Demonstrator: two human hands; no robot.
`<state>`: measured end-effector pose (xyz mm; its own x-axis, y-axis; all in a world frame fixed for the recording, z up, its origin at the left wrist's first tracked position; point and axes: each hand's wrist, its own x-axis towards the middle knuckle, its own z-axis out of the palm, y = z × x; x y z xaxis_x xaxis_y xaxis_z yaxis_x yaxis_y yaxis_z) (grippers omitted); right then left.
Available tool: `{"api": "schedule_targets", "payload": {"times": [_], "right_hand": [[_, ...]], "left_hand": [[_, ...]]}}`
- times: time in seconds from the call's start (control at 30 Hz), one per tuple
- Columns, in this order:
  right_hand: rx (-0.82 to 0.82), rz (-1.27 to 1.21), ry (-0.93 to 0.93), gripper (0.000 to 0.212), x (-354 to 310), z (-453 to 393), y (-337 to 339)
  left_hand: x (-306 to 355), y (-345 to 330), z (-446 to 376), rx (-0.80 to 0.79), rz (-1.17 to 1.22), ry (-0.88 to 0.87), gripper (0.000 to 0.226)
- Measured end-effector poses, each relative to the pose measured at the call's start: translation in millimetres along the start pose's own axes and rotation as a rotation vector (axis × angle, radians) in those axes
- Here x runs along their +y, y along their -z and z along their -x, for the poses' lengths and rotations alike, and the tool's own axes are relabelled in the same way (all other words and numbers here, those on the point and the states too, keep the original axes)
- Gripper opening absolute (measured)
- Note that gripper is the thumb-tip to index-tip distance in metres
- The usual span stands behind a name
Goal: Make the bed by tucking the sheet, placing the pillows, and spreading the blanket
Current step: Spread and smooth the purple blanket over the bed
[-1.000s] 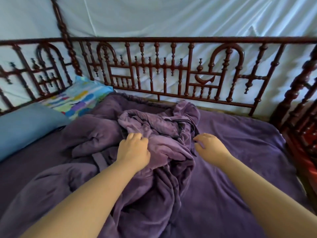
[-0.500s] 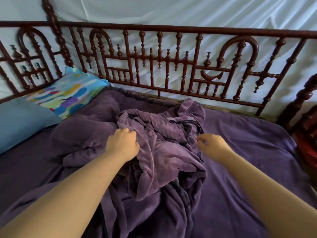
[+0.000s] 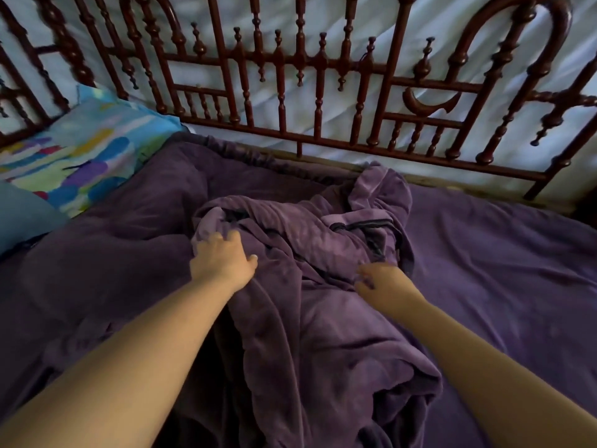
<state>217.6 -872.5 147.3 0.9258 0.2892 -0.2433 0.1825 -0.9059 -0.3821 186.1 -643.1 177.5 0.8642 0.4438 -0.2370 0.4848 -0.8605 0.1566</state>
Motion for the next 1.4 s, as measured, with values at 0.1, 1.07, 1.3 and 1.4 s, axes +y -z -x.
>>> {"api": "schedule_targets", "payload": {"times": [0.1, 1.07, 1.3, 1.4], "right_hand": [[-0.029, 0.063, -0.026, 0.045, -3, -40, -27], [0.743, 0.650, -0.044, 0.027, 173, 76, 99], [0.731, 0.541, -0.205, 0.037, 315, 177, 148], [0.646, 0.512, -0.417, 0.036, 377, 212, 130]], "left_hand": [[-7, -17, -46, 0.003, 0.075, 0.095, 0.074], [128, -29, 47, -0.293, -0.302, -0.953, 0.038], [252, -47, 182, -0.793, -0.082, -1.040, 0.045], [299, -81, 237, -0.993, -0.161, -1.053, 0.051]]}}
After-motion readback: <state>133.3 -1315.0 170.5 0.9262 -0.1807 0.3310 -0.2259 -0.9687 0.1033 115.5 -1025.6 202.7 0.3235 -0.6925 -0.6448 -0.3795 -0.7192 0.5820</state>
